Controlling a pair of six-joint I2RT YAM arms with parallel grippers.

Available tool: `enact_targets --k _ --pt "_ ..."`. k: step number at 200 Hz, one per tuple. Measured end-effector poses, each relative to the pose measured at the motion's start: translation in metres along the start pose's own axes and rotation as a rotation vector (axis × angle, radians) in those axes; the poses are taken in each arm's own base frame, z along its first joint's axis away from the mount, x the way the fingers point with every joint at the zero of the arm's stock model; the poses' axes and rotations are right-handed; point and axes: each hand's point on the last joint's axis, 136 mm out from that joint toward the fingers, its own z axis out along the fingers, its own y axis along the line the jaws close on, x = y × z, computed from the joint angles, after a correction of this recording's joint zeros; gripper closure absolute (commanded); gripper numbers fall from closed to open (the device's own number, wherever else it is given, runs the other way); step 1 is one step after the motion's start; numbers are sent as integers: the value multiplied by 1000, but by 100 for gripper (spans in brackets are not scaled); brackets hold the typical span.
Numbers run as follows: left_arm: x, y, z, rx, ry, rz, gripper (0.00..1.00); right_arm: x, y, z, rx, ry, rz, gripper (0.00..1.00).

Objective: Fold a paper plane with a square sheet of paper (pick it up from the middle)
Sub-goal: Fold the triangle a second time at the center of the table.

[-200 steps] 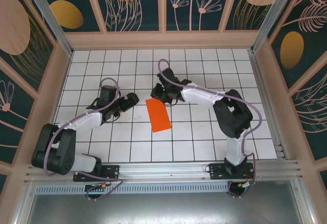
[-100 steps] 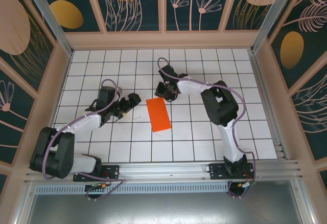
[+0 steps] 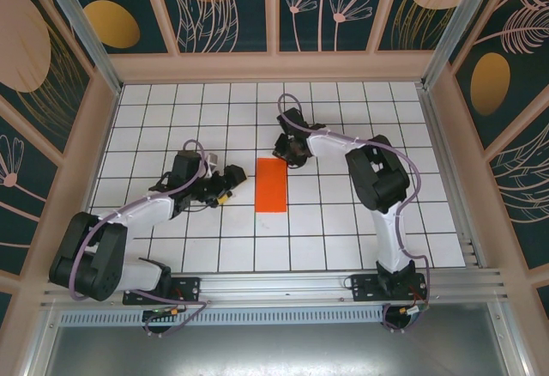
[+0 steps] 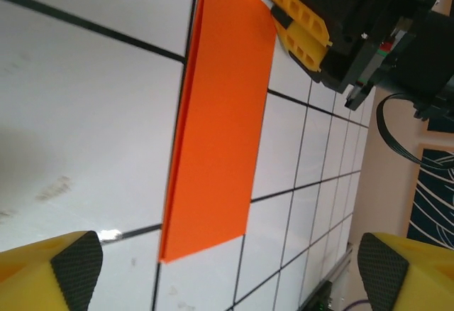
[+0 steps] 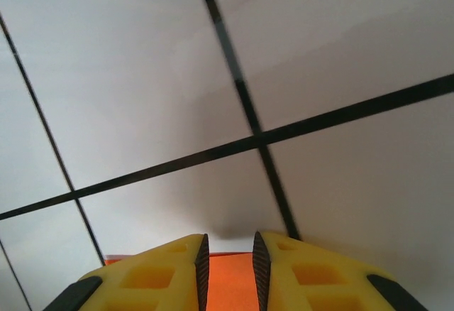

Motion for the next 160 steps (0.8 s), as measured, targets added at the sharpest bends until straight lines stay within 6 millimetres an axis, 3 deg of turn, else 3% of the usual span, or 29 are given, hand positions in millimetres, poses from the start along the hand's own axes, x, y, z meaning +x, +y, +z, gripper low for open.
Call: enact_targets --k 50,89,160 --pt "22 -5 24 -24 89 -27 19 7 -2 -14 -32 27 -84 70" --pt "19 -6 31 -36 93 -39 21 17 0 -13 -50 68 -117 70" --pt "22 -3 41 -116 116 -20 22 14 -7 -3 -19 91 -116 71"
